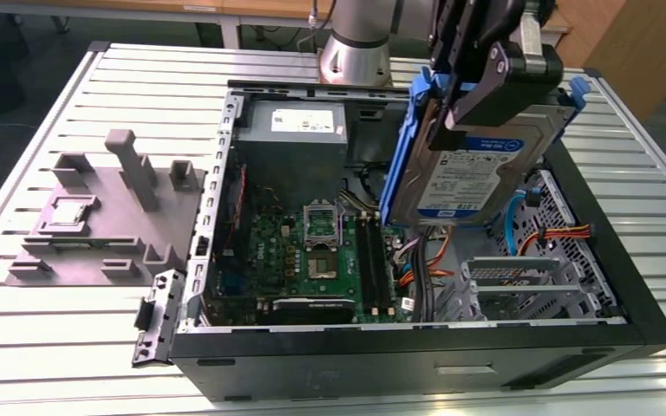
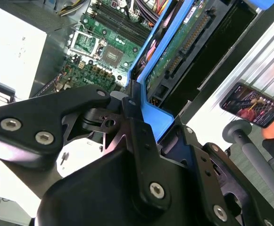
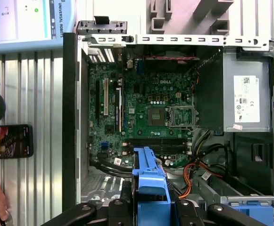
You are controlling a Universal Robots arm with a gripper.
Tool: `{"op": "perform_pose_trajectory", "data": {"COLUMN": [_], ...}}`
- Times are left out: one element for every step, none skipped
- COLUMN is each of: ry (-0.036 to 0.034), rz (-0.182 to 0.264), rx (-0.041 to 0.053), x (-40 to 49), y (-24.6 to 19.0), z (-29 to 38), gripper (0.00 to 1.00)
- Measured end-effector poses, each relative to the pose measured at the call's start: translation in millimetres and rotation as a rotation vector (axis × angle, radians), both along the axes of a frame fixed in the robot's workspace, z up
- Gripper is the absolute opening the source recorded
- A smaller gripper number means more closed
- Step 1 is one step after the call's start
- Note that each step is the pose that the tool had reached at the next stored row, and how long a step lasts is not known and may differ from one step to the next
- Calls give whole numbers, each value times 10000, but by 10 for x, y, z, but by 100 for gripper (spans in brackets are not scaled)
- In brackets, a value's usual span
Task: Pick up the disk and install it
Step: 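Insert the disk into the insertion slot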
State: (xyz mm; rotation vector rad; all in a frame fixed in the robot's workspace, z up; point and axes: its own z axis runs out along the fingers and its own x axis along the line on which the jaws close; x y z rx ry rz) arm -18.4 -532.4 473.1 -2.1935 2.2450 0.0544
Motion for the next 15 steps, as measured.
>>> {"op": "perform_pose_trajectory", "data": {"ry": [0, 0, 0, 0, 0, 0, 0, 0, 0, 0, 0, 0, 0, 0, 0], "rz": [0, 0, 0, 0, 0, 0, 0, 0, 0, 0, 0, 0, 0, 0, 0], "rx": [0, -1, 0, -1, -1, -1, 0, 0, -1, -1, -1, -1, -1, -1, -1], "x": [2, 5, 7, 10, 12, 14, 17, 19, 22, 24, 27, 29, 31, 34, 36], "y": [0, 0, 0, 0, 0, 0, 0, 0, 0, 0, 0, 0, 0, 0, 0], "z": [-1, -1, -2, -3, -4, -4, -6, -6, -7, -8, -8, -9, -10, -11, -12], "gripper": [37, 37, 37, 37, 37, 37, 37, 37, 37, 37, 37, 37, 37, 37, 37]}}
